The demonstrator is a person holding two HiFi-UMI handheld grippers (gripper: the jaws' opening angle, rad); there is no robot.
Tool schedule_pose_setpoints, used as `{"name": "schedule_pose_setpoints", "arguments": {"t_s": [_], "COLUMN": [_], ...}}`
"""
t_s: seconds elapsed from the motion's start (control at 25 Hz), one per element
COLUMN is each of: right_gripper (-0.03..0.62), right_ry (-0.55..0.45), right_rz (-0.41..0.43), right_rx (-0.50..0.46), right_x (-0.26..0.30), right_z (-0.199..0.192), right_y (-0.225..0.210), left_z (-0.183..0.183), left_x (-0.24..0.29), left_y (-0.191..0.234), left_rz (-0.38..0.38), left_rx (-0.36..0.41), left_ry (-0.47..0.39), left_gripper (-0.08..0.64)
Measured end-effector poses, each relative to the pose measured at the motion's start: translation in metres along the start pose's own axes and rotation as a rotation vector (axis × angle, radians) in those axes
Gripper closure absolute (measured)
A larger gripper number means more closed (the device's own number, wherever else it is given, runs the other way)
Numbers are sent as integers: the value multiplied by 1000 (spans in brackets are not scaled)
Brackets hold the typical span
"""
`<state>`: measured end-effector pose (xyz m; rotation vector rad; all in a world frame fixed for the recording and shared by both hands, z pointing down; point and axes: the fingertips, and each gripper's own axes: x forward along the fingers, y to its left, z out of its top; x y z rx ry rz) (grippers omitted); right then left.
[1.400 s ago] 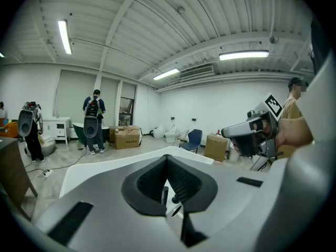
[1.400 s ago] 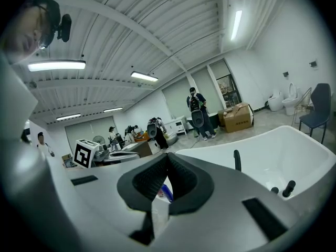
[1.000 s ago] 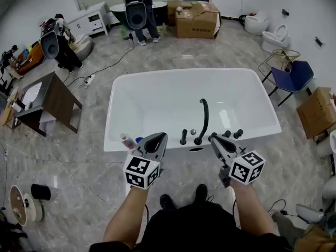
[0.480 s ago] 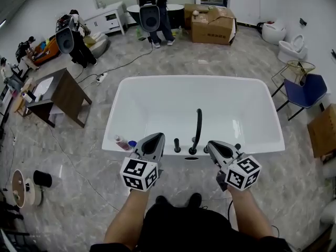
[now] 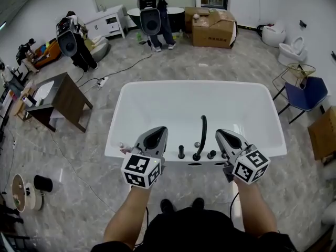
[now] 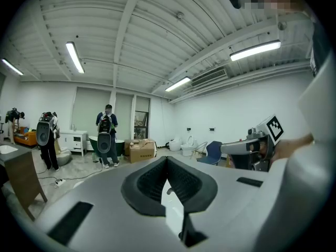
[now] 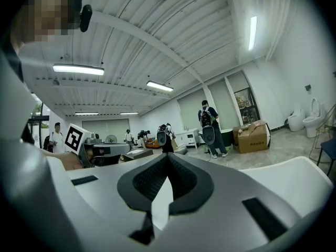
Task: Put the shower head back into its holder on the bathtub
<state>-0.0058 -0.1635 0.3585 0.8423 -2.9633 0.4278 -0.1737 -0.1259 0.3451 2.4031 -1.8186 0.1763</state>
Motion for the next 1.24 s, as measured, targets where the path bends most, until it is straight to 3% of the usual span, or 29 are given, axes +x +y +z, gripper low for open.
{"name": "schedule_pose_setpoints", "arguments": {"t_s": [0.44,1.24], "right_gripper": [580,580], "right_ry": [-85,-67], "right_rz": [26,27], "right_rx": [-82,-49], "right_x": [27,31], "right_z": [55,31], "right_y": [22,35], "left_z": [29,4], "left_x": [-12,-21], "left_y": [50,60], "left_rz": [55,71], "left_rx": [-24,-71], "left_ry": [-56,-39], "left_gripper": [545,545]}}
